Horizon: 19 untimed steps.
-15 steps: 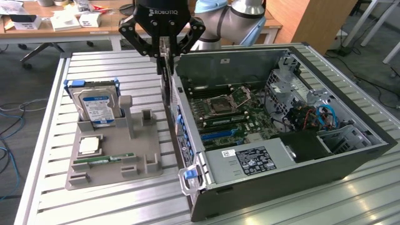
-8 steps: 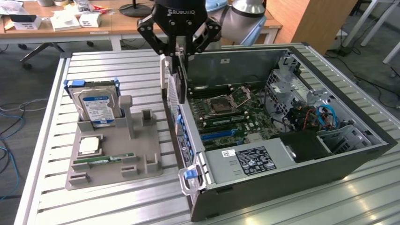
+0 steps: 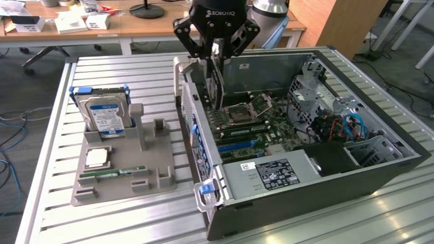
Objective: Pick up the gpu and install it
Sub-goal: 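Pick up the gpu and move the gpu toward the slot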
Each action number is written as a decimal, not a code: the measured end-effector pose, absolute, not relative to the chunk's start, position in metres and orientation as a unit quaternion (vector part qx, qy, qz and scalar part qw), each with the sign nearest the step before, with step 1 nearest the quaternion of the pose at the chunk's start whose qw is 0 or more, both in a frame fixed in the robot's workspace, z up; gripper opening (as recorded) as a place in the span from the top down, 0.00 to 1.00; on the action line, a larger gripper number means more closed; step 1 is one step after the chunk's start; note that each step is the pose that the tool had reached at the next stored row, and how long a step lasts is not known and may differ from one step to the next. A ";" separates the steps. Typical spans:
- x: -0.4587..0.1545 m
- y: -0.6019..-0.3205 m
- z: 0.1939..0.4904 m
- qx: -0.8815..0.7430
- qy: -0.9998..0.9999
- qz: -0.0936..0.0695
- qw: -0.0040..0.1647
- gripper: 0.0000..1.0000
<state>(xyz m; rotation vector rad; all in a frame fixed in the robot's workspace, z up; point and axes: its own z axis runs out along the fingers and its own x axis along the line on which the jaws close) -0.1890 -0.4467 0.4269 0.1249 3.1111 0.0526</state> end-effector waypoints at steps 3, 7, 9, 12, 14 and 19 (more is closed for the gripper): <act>-0.176 -0.447 0.427 0.040 0.999 0.017 0.014 0.74; -0.159 -0.447 0.427 0.040 0.999 0.017 0.014 0.74; -0.150 -0.447 0.427 0.040 0.999 0.017 0.014 0.74; -0.138 -0.447 0.427 0.040 0.999 0.017 0.014 0.74; -0.130 -0.447 0.427 0.039 0.999 0.017 0.014 0.74; -0.109 -0.447 0.427 0.039 0.999 0.018 0.014 0.74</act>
